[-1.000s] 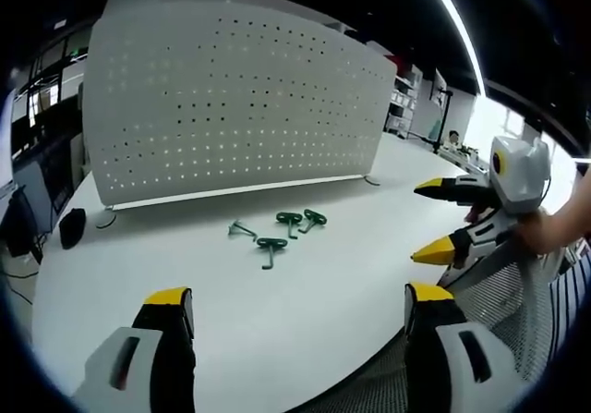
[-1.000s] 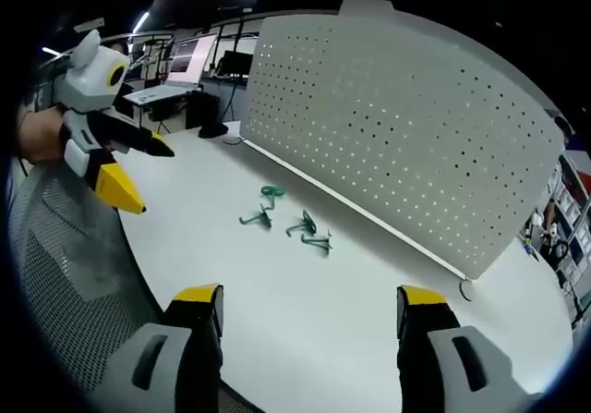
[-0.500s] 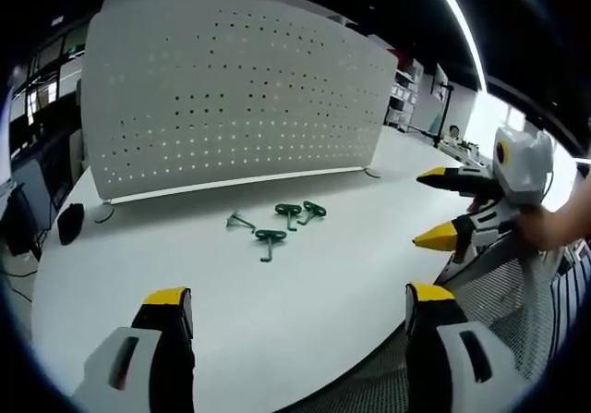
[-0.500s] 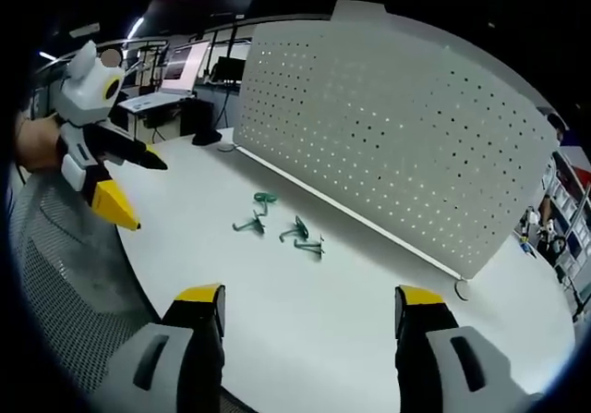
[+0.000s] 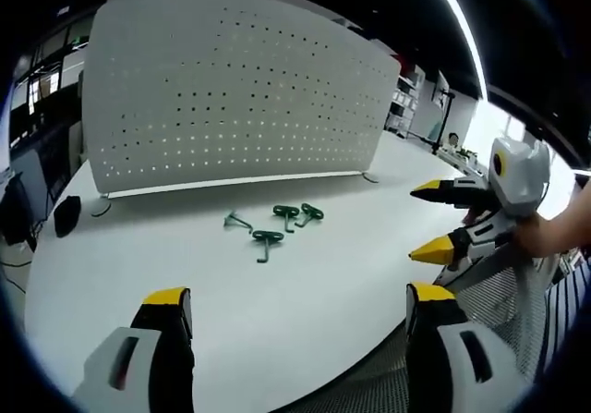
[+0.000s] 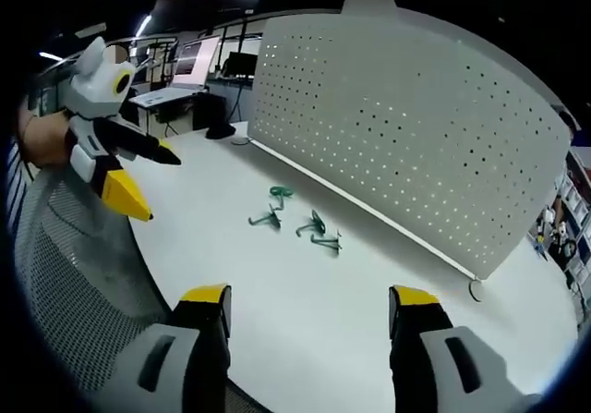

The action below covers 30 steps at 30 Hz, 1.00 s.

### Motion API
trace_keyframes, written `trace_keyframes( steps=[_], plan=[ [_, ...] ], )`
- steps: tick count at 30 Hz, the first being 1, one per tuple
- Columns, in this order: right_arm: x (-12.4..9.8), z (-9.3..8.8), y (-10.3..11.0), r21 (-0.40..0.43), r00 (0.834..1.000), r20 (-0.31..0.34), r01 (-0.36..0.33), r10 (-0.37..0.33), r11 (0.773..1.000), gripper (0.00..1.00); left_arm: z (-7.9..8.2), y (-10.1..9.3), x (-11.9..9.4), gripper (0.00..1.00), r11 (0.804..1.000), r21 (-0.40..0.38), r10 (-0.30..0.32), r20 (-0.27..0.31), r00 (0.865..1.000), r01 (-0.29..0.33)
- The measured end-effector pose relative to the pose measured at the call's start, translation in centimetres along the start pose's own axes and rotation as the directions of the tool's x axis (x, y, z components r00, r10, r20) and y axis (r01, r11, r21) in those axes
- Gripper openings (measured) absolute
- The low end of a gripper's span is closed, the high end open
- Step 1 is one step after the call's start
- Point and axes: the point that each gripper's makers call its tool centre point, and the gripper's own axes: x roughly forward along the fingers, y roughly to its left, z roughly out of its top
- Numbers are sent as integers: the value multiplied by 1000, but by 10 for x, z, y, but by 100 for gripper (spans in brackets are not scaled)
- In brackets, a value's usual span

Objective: Insert the hook assembly into the mounting plate slot until the hook locks in place.

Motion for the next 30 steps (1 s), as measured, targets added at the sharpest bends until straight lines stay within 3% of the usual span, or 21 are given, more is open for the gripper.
trace_keyframes(
  steps=[4, 10, 16, 19, 30],
  plan=[
    [14, 6, 20, -76, 995, -34, -92, 89, 993, 51, 0, 3, 0, 99, 1000, -23, 7, -3, 1000, -7],
    [50, 16, 33, -69, 980, -63, -195, 191, 978, 42, 0, 6, -1, 98, 999, -40, 13, -2, 1000, -13],
    [79, 25, 32, -41, 970, -75, -234, 231, 971, 37, -1, 6, -1, 98, 999, -46, 13, -4, 1000, -13],
    [94, 25, 33, -62, 962, -105, -259, 252, 964, 33, -1, 9, -1, 99, 999, -35, 38, -5, 999, -39],
    [137, 31, 36, -124, 941, -174, -313, 290, 942, 22, -2, 8, -1, 98, 998, -50, 26, -10, 1000, -27]
  ],
)
